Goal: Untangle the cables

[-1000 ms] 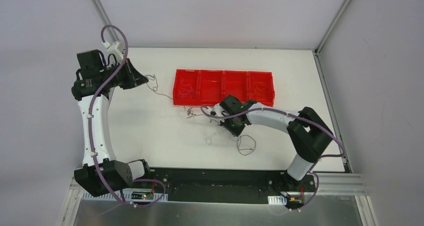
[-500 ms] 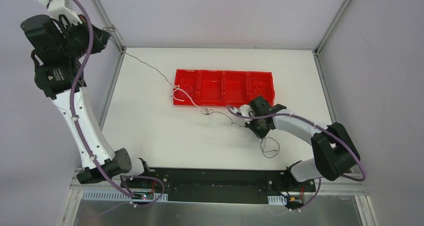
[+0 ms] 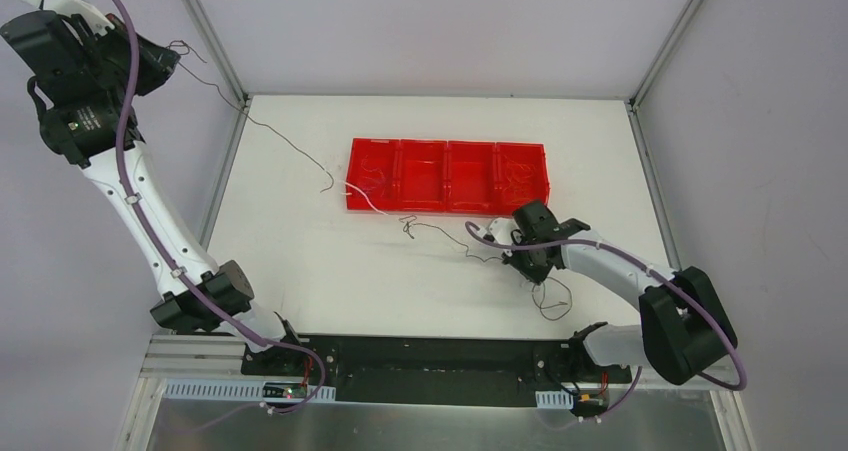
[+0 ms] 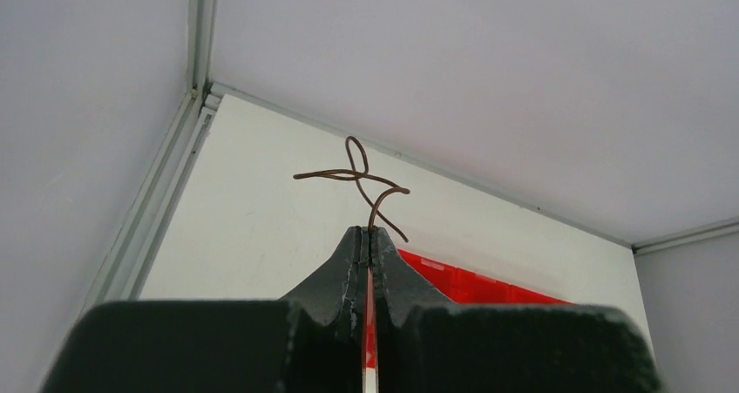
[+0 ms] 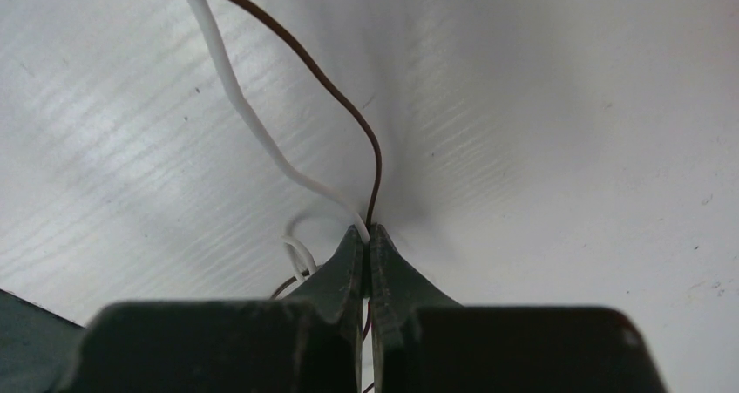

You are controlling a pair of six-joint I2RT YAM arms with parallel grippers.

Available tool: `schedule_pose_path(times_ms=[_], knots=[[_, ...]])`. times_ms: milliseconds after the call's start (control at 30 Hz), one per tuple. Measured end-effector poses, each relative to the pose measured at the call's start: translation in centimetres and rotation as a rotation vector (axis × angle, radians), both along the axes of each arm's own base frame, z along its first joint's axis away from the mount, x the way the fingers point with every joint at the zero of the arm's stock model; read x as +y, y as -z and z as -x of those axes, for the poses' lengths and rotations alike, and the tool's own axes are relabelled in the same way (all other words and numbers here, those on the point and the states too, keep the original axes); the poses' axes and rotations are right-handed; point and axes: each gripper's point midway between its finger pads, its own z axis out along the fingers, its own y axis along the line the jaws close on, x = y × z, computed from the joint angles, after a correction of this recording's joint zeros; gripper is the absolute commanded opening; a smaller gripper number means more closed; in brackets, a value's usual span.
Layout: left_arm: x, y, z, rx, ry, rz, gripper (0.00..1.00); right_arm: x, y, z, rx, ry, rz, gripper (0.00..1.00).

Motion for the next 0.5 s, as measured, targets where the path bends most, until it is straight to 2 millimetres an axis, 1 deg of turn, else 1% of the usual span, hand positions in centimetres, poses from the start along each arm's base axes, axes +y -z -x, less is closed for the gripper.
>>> schedule_pose_path(times_ms=[67,200,267,333,500], knots=[[0.8,-0.3,0.2,-0.006,-0.022,-0.001,0.00,-0.5,0.0,0.3,0.000,-0.008,0.006,0.00],[4.1,-0.8,1.2,-0.013,-0.136,-0.026,0.00,-1.5,0.0,0.7,0.004,-0.015,0.015,0.00],[5.6,-0.5,1.5,0.000,-0.194,-0.052,0.00,-2.0,0.0,0.9,0.012,-0.016,0.022,0.00],[6.8,-0.1,1.8,0.021,-0.238,-0.084,0.00,-2.3,0.0,1.1,0.015,-0.020,0.027,0.00],[8.8,0.8,2.3,0.071,-0.315,-0.164,0.00,-2.9,0.0,1.4,0.020,-0.026,0.036,0.00]])
